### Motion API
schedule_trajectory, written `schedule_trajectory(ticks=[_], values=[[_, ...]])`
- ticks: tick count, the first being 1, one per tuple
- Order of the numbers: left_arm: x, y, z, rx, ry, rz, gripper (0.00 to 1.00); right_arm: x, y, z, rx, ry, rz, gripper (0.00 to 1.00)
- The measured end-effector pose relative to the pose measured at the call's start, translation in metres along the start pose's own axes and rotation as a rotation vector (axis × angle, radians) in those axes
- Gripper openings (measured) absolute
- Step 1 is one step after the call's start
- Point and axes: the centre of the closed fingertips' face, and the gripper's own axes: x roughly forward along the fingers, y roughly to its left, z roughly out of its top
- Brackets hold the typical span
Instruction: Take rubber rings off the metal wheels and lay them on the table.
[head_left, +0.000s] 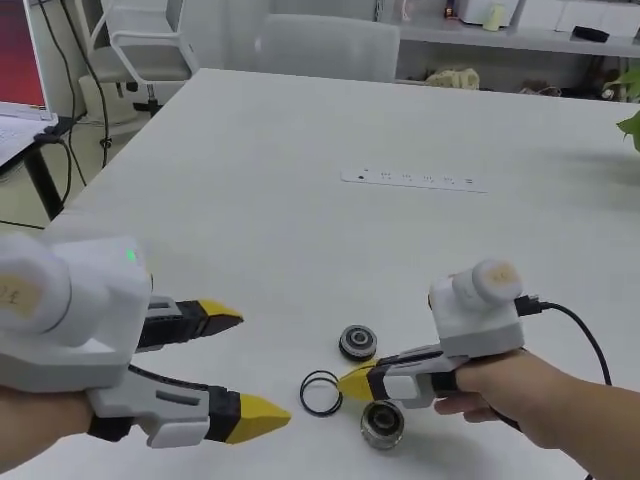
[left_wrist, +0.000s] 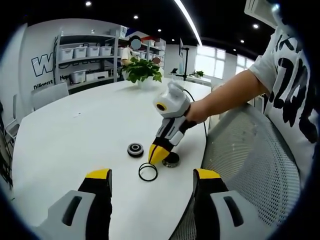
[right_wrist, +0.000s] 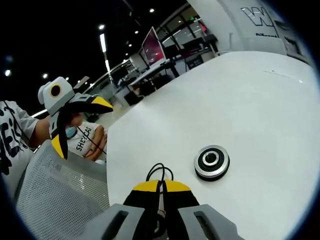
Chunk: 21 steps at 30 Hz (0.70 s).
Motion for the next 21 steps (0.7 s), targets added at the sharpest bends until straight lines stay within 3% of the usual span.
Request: schedule_trajectory(ticks=[21], values=[[0.0025, 0.0, -0.0015, 0.0, 0.018, -0.006, 0.64, -0.0037, -0.0071, -0.0017, -0.02, 0.001, -0.035, 0.09]])
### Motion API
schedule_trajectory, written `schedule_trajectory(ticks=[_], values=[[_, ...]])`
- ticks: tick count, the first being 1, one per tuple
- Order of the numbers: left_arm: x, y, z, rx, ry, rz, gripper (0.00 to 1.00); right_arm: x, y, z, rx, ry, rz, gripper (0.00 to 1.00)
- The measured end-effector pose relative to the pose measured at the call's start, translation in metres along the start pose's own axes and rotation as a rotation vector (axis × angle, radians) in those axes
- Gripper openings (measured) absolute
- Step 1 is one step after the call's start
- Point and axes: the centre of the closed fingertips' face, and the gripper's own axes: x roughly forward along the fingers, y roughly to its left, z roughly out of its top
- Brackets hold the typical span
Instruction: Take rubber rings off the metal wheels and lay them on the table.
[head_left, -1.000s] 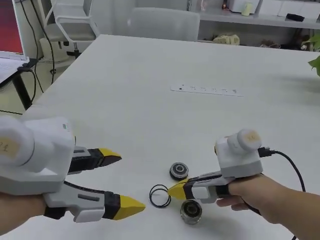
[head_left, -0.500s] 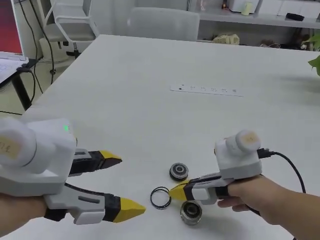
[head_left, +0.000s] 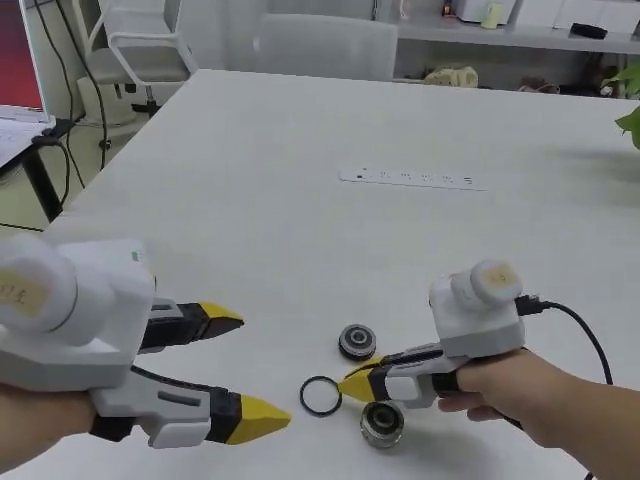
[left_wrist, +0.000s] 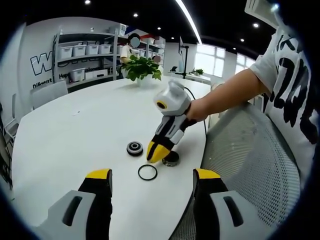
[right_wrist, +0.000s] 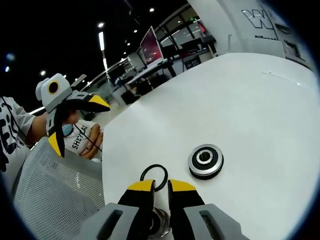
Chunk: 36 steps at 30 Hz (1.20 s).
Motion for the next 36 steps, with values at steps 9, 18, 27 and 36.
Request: schedule_trajectory(ticks=[9, 18, 27, 36], values=[[0.002, 0.004, 0.005, 0.003, -0.004, 0.0, 0.64, -0.013, 0.002, 0.019, -0.021, -0.076, -0.002, 0.2], [0.006, 0.01, 0.014, 0.018, -0.006, -0.004, 0.64, -0.025, -0.003, 0.033, -0.063, -0.151, -0.035, 0.27], [0.014, 0.017, 0.018, 0.025, 0.001, -0.01, 0.64, -0.035, -0.007, 0.034, -0.076, -0.156, -0.057, 0.31], [0.024, 0.024, 0.019, 0.033, 0.021, -0.019, 0.64, -0.043, -0.013, 0.031, -0.121, -0.13, -0.085, 0.35]])
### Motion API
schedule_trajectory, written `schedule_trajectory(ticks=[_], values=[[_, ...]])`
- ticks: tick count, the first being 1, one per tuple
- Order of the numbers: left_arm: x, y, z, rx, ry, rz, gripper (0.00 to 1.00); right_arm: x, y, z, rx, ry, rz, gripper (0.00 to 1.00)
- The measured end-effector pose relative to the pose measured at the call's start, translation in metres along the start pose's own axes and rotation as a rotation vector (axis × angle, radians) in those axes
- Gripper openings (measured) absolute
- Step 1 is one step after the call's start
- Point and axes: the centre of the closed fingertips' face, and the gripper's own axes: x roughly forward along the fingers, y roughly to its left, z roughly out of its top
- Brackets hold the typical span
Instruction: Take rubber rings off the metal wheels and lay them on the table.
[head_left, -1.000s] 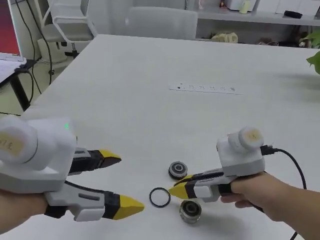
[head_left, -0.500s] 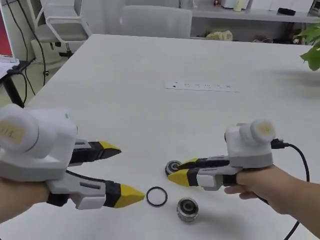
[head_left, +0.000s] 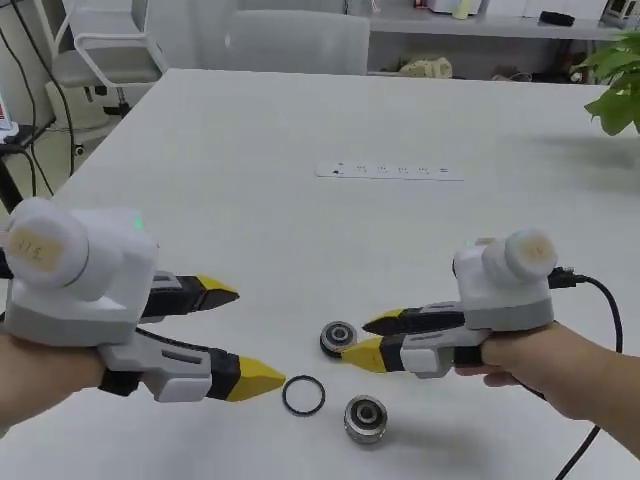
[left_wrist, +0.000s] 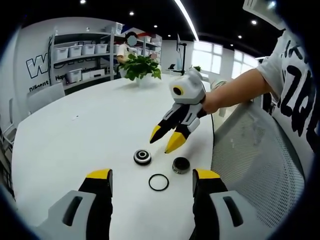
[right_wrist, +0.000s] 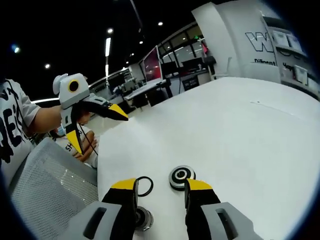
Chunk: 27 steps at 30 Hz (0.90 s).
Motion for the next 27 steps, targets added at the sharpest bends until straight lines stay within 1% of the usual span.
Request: schedule_trajectory(ticks=[5, 8, 11, 16, 22, 27], values=[[0.005, 0.002, 0.002, -0.001, 0.003, -0.007, 0.64, -0.002, -0.004, -0.001, -0.043, 0.012, -0.013, 0.37], [0.01, 0.004, 0.0, 0.004, 0.013, -0.011, 0.64, -0.003, -0.007, -0.004, -0.063, 0.023, -0.021, 0.38], [0.015, 0.008, -0.002, 0.006, 0.024, -0.013, 0.63, -0.003, -0.01, -0.005, -0.072, 0.024, -0.031, 0.4], [0.021, 0.01, -0.001, 0.007, 0.025, -0.02, 0.62, -0.003, -0.017, -0.007, -0.081, 0.026, -0.048, 0.43], [0.032, 0.015, -0.004, -0.001, 0.042, -0.029, 0.62, -0.002, -0.026, -0.01, -0.106, 0.034, -0.069, 0.44], [0.039, 0.019, -0.006, -0.008, 0.052, -0.035, 0.62, 0.001, -0.03, -0.013, -0.127, 0.047, -0.075, 0.44]])
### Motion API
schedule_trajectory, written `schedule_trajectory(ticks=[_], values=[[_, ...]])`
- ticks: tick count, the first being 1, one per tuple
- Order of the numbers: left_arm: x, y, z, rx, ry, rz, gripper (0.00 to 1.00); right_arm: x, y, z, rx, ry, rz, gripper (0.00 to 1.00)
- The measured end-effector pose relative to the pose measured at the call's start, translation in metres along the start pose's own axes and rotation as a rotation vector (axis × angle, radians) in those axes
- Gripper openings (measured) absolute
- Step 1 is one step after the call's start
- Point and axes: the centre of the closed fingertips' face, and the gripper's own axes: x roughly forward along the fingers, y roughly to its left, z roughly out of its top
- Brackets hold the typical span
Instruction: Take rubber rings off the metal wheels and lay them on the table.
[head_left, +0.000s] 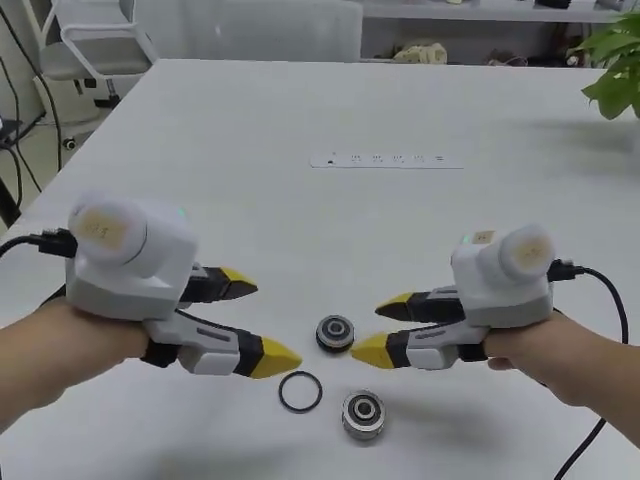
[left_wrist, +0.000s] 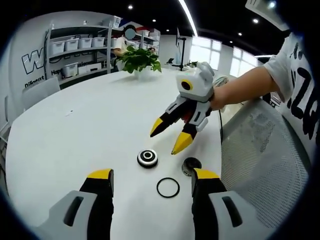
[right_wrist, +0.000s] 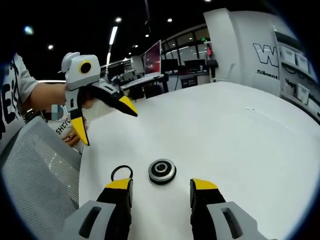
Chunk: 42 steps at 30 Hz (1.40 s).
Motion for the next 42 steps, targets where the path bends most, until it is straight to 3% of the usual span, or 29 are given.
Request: schedule_trajectory(ticks=[6, 18, 42], values=[[0.008, 0.005, -0.001, -0.017, 0.005, -0.005, 0.61, 0.003, -0.001, -0.003, -0.006, 0.007, 0.004, 0.44], [0.024, 0.003, 0.002, -0.025, 0.01, -0.033, 0.58, 0.009, -0.001, -0.007, -0.03, 0.026, 0.014, 0.44], [0.056, 0.001, 0.001, -0.029, 0.025, -0.078, 0.42, 0.012, 0.001, -0.012, -0.035, 0.03, 0.018, 0.42]])
